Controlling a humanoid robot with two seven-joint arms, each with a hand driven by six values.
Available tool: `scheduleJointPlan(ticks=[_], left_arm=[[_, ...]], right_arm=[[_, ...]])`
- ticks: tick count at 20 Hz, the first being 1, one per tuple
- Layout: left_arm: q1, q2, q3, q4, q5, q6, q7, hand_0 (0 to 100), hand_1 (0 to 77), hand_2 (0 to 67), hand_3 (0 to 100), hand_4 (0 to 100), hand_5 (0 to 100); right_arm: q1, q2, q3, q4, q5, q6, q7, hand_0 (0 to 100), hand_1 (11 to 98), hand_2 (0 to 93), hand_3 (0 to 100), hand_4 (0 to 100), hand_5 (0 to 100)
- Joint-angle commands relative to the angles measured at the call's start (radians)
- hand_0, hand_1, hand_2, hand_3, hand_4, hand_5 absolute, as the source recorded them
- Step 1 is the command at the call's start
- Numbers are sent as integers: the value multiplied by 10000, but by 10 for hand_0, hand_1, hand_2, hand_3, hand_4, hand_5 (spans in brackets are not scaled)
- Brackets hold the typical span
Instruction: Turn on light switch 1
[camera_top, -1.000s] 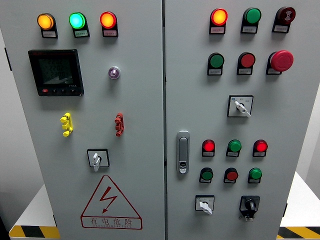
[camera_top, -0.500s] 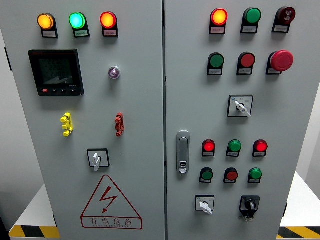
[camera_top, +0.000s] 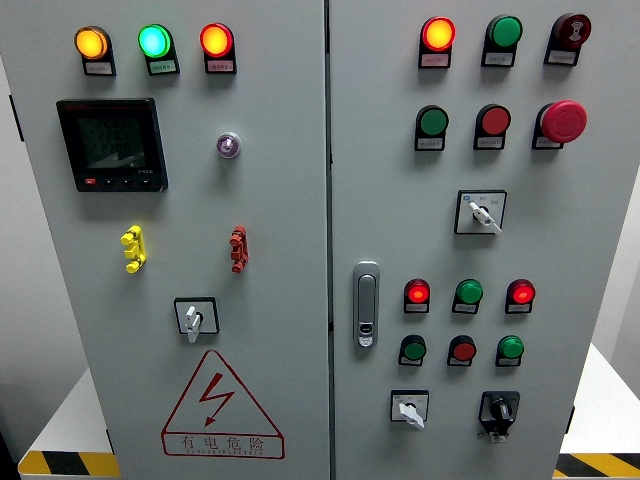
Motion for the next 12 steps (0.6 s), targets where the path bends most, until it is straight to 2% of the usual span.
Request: scheduleJointPlan(ticks=[1, 3, 7, 9, 11, 12], left_arm=[[0, 0, -2828, 21, 2748, -14, -2, 0, 0, 16, 0, 0, 0], [0, 0, -5099, 21, 4925, -14, -2, 0, 0, 16, 0, 0, 0], [0, -31, -9807, 21, 8913, -30, -32, 0, 0, 16, 0, 0, 0], [0, -31, -11147, -86, 10725, -14, -139, 0, 0, 18, 0, 0, 0], [0, -123, -11428, -879, 11392, 1, -262, 0, 0, 16, 0, 0, 0], [0, -153, -11475, -1324, 11333, 1, -262, 0, 0, 15, 0, 0, 0]], right_arm=[[0, 0, 0, 0, 0, 9, 0, 0, 201, 0, 199, 195, 104], [0, -15, 0, 0, 0, 9, 0, 0, 203, 0, 198, 195, 104], [0, 0, 0, 0, 0, -6, 0, 0, 196, 0, 199, 195, 104], [0, 0, 0, 0, 0, -6, 0, 0, 198, 0, 199, 195, 104], [0, -15, 0, 0, 0, 9, 0, 0, 199, 0, 199, 195, 104], [0, 0, 0, 15, 0, 9, 0, 0, 199, 0, 199, 195, 104]])
